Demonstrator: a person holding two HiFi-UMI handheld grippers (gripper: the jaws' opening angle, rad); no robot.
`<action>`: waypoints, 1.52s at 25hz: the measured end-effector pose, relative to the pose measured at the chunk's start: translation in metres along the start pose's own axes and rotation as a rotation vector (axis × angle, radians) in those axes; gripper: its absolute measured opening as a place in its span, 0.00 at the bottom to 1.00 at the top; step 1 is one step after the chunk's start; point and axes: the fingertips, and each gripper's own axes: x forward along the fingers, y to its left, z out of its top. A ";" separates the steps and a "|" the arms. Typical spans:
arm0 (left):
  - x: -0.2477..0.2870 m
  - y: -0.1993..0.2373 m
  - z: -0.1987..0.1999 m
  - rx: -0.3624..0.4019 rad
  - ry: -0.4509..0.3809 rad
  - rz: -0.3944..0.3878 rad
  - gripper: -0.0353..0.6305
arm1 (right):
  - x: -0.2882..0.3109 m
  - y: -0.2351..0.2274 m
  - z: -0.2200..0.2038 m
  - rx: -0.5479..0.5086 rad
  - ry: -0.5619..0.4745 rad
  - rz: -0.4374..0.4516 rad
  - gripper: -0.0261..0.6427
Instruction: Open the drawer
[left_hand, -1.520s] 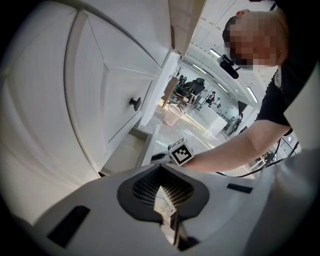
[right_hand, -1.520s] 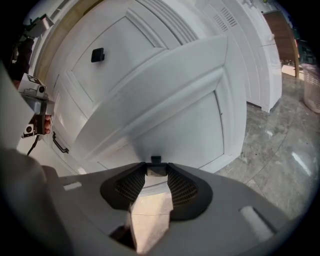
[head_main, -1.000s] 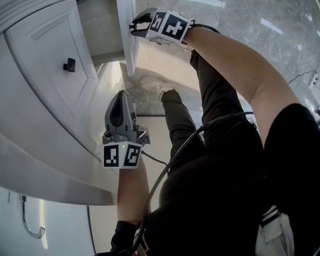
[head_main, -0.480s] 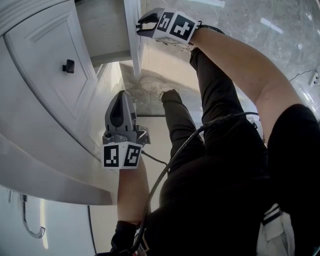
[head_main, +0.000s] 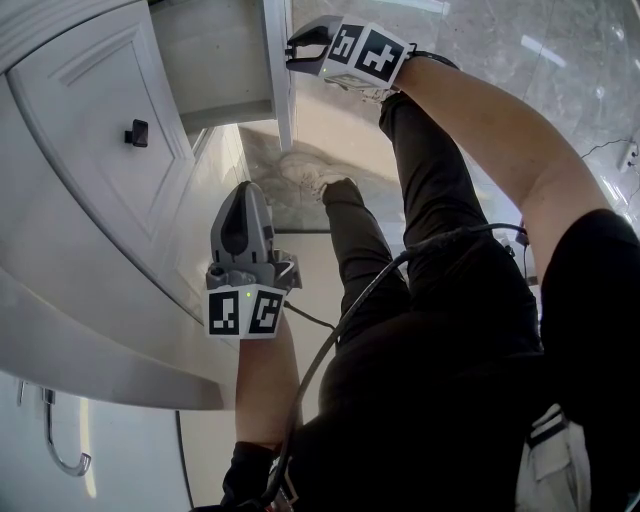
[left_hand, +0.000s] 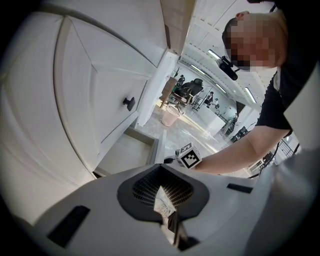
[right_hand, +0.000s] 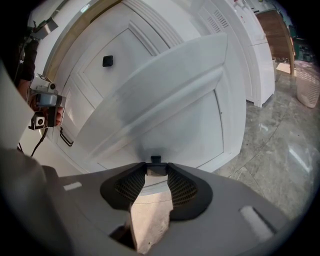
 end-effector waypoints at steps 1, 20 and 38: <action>0.000 0.000 0.000 0.001 -0.001 0.000 0.04 | -0.001 0.000 -0.001 0.001 -0.002 -0.001 0.25; 0.000 -0.002 -0.005 0.000 0.000 -0.003 0.04 | -0.028 -0.004 -0.029 0.011 0.012 -0.009 0.25; -0.006 -0.007 -0.006 0.016 0.001 -0.004 0.04 | -0.038 -0.002 -0.039 0.040 -0.007 -0.021 0.24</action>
